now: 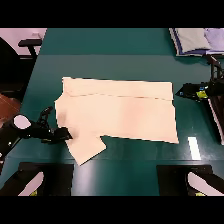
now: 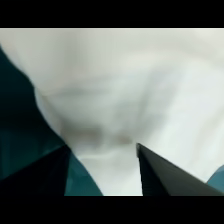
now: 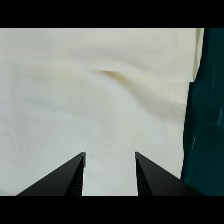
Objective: Fold the shirts.
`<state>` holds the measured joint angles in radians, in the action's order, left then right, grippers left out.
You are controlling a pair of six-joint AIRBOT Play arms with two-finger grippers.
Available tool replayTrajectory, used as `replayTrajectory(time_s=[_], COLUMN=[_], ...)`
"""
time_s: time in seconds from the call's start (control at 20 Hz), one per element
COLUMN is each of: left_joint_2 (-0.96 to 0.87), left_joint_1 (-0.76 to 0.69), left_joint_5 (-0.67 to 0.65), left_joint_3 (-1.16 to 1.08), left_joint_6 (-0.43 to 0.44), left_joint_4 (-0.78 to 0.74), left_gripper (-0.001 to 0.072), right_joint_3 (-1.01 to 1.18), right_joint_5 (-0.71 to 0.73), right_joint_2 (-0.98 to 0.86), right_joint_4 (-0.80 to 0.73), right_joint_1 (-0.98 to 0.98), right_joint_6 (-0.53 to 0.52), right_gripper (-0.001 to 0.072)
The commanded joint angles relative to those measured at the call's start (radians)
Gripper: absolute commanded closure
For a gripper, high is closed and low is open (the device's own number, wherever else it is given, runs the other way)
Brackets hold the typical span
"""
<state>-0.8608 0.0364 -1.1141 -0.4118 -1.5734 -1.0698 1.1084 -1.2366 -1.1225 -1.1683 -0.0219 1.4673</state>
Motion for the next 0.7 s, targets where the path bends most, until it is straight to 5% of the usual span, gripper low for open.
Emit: replayTrajectory(time_s=[0.0,0.05,0.25,0.3,0.35,0.4,0.65], left_joint_2=[0.003,0.003,0.011,0.011,0.011,0.011,0.011], left_joint_1=[0.0,0.0,0.0,0.0,0.0,0.0,0.0], left_joint_5=[0.064,0.06,-0.006,-0.017,-0.02,-0.019,-0.02], left_joint_3=[0.021,0.02,-0.026,-0.042,-0.054,-0.066,-0.086], left_joint_6=[0.003,0.013,0.039,0.048,0.056,0.061,0.063], left_joint_4=[0.06,0.061,0.061,0.061,0.061,0.061,0.061], left_gripper=[0.0523,0.0679,0.0684,0.0684,0.0684,0.0683,0.0683], right_joint_3=[-0.002,-0.016,-0.246,-0.323,-0.403,-0.478,-0.687], right_joint_5=[-0.071,-0.111,-0.18,-0.193,-0.209,-0.217,-0.16], right_joint_2=[0.002,0.004,0.09,0.117,0.14,0.154,0.163], right_joint_4=[-0.002,-0.002,-0.012,-0.013,-0.012,-0.009,0.099], right_joint_1=[0.027,0.056,0.227,0.284,0.348,0.413,0.527], right_joint_6=[-0.006,-0.015,-0.02,-0.02,-0.02,-0.02,-0.042], right_gripper=[0.0344,0.0343,0.0342,0.028,0.0143,0.0116,0.0215])
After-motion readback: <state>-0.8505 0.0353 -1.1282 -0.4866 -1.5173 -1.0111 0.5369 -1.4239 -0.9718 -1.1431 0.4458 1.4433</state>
